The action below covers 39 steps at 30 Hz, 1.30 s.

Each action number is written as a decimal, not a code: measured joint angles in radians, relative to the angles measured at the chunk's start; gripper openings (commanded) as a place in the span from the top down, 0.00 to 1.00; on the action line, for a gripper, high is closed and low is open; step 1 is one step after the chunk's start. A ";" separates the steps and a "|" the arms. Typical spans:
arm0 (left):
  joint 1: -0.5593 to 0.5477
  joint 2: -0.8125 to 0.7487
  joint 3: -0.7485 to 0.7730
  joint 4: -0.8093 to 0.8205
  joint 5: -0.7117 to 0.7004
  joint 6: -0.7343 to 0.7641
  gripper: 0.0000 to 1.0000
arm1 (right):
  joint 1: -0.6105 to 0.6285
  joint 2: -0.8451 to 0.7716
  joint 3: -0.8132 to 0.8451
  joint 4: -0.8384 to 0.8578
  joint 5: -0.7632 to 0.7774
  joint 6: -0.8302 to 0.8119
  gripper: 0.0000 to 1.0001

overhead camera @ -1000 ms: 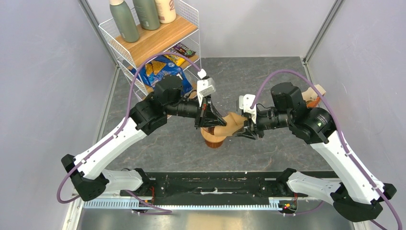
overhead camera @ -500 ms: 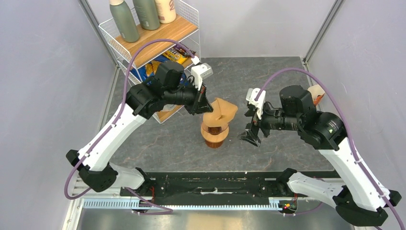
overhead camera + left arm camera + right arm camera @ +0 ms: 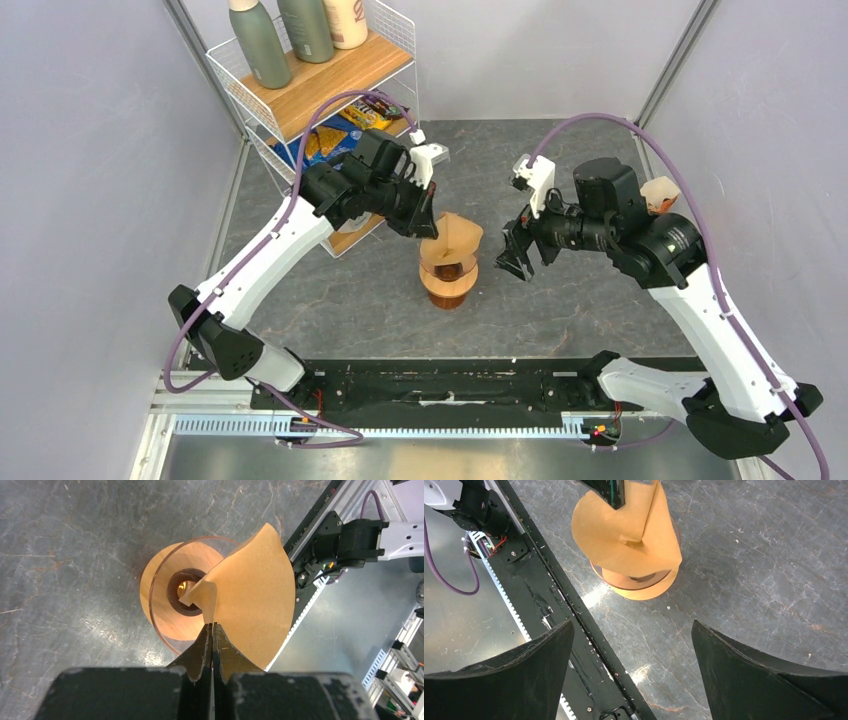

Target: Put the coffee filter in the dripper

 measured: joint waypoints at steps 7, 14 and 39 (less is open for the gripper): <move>0.000 0.000 -0.129 0.060 0.026 -0.002 0.64 | -0.002 0.062 0.027 0.010 -0.001 0.012 0.26; 0.018 -0.020 -0.166 0.090 0.058 -0.017 0.25 | -0.002 0.157 0.100 0.009 -0.010 -0.031 0.45; 0.378 -0.395 -0.131 0.246 0.230 -0.233 0.16 | 0.245 0.477 0.128 -0.052 0.113 -0.308 0.99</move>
